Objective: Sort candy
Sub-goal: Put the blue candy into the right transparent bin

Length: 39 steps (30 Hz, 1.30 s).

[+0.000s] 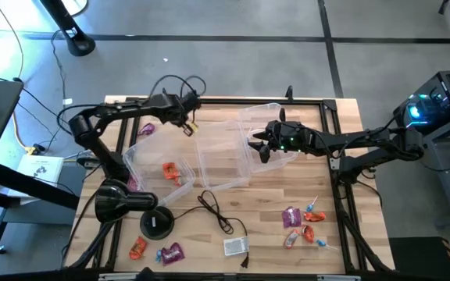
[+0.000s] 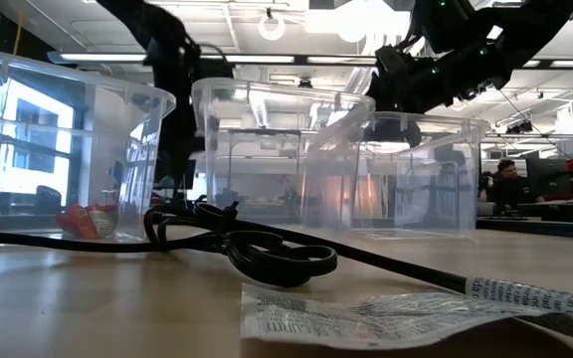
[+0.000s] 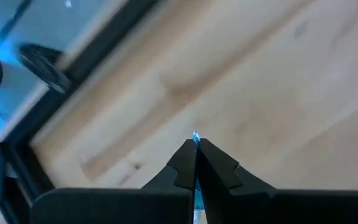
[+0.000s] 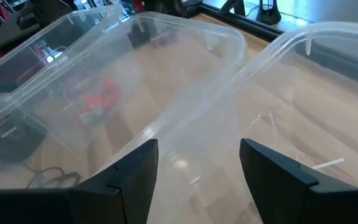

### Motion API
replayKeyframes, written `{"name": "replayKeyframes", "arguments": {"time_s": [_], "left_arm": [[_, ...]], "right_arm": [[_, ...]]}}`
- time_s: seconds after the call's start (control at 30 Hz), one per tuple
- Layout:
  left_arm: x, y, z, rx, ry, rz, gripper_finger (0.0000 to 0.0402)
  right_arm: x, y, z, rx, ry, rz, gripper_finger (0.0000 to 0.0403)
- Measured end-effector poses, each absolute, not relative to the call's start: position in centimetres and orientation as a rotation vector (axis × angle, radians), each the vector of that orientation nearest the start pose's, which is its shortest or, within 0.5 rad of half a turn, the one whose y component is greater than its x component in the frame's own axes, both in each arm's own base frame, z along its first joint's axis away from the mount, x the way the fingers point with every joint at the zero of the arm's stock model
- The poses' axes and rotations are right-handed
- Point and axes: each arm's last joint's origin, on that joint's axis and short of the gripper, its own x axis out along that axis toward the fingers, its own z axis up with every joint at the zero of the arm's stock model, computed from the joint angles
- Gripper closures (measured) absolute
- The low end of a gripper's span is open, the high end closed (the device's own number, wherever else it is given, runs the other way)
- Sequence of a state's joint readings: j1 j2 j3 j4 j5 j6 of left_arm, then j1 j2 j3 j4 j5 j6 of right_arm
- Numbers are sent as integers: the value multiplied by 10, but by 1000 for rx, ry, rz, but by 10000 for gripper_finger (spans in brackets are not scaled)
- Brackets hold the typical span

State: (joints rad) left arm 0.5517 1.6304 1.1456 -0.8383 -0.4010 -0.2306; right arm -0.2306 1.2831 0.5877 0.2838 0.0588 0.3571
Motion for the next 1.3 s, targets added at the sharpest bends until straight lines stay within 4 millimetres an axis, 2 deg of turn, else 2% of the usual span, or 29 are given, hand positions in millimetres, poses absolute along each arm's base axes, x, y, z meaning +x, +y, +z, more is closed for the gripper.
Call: {"name": "replayKeyframes", "arguments": {"time_s": [0.1, 0.2, 0.43, 0.6, 0.73, 0.97, 1.13, 1.3], "left_arm": [[255, 167, 238, -272, 1172, 938, 401], [257, 163, 262, -244, 1063, 905, 401], [259, 154, 301, -167, 828, 895, 401], [280, 141, 322, -112, 586, 682, 401], [307, 130, 328, -97, 416, 450, 401], [348, 114, 325, 7, 193, 219, 401], [365, 112, 314, 20, 128, 153, 401], [371, 114, 303, 23, 145, 131, 401]], "right_arm": [[253, -60, 213, 358, 321, -306, 181], [251, -59, 227, 333, 230, -273, 181], [235, -59, 251, 283, 139, -282, 181], [222, -55, 274, 204, 25, -244, 181], [212, -51, 289, 172, -59, -224, 181], [204, -46, 298, 145, -105, -203, 181], [204, -45, 297, 139, -94, -201, 181], [204, -45, 295, 125, -72, -203, 181]]}}
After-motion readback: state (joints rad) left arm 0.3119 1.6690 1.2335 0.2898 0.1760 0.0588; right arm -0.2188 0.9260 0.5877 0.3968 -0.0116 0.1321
